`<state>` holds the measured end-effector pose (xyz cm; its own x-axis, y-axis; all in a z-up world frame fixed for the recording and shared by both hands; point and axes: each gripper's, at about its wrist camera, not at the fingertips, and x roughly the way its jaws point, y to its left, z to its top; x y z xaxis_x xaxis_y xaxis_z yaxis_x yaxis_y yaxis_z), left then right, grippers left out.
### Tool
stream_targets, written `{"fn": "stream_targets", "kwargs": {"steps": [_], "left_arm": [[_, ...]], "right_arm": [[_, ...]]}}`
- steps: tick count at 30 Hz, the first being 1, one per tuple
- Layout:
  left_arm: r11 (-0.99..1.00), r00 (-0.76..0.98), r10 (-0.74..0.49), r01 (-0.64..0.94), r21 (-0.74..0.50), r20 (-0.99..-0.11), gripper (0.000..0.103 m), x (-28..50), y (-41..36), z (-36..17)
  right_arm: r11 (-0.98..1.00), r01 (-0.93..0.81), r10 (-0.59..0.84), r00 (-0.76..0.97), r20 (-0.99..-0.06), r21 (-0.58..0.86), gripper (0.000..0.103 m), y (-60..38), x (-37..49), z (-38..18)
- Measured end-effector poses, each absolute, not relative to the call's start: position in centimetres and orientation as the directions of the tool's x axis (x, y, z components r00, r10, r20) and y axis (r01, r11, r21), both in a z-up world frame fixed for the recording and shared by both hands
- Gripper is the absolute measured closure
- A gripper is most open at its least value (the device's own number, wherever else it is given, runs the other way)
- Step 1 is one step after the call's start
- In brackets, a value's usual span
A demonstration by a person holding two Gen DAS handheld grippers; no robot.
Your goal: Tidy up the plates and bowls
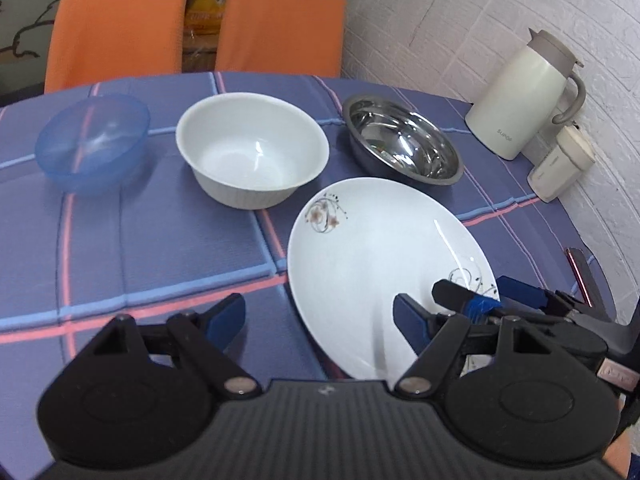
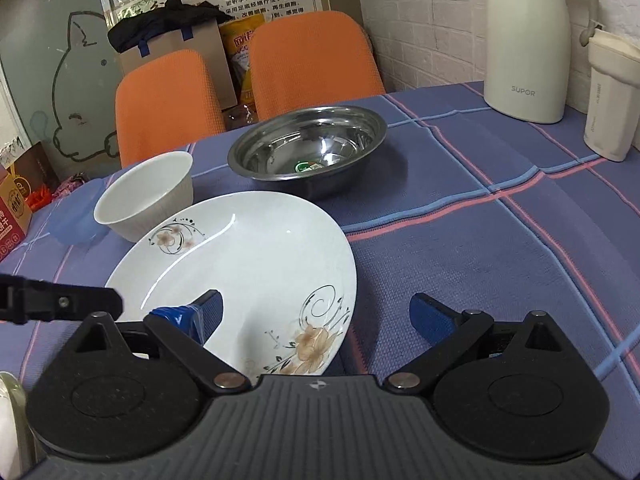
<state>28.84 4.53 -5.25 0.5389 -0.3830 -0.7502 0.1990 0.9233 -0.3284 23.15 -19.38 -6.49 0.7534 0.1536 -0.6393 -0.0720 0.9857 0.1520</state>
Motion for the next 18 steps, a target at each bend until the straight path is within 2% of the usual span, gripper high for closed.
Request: {"fn": "stream_targets", "kwargs": {"steps": [3,7,14,15,16,18], "left_arm": [[0.93,0.516,-0.368,0.185,-0.319,-0.773,0.027,30.4,3.7,-6.4],[0.94,0.532,-0.341,0.198,-0.277,-0.775,0.028,30.5,2.7,-6.8],[0.955,0.564,-0.292,0.215,-0.205,-0.772,0.031,30.3,1.3,-7.1],[0.958,0.571,-0.281,0.215,-0.19,-0.772,0.037,30.2,1.1,-7.1],[0.963,0.581,-0.26,0.218,-0.161,-0.771,0.05,30.0,0.8,-7.1],[0.962,0.591,-0.262,0.224,-0.156,-0.763,0.059,29.8,0.5,-7.0]], "right_arm": [[0.986,-0.092,0.163,0.742,-0.65,0.142,0.015,-19.2,23.4,-6.9],[0.991,-0.131,0.124,0.74,-0.662,0.039,0.015,-17.9,23.3,-7.1],[0.982,-0.185,0.173,0.757,-0.63,0.048,0.013,-17.1,22.9,-7.3],[0.979,-0.196,0.182,0.756,-0.628,0.049,0.013,-16.9,22.8,-7.3],[0.977,-0.207,0.192,0.756,-0.626,0.05,0.013,-16.5,22.7,-7.4],[0.981,-0.189,0.178,0.766,-0.617,0.048,0.012,-15.6,22.5,-7.5]]}}
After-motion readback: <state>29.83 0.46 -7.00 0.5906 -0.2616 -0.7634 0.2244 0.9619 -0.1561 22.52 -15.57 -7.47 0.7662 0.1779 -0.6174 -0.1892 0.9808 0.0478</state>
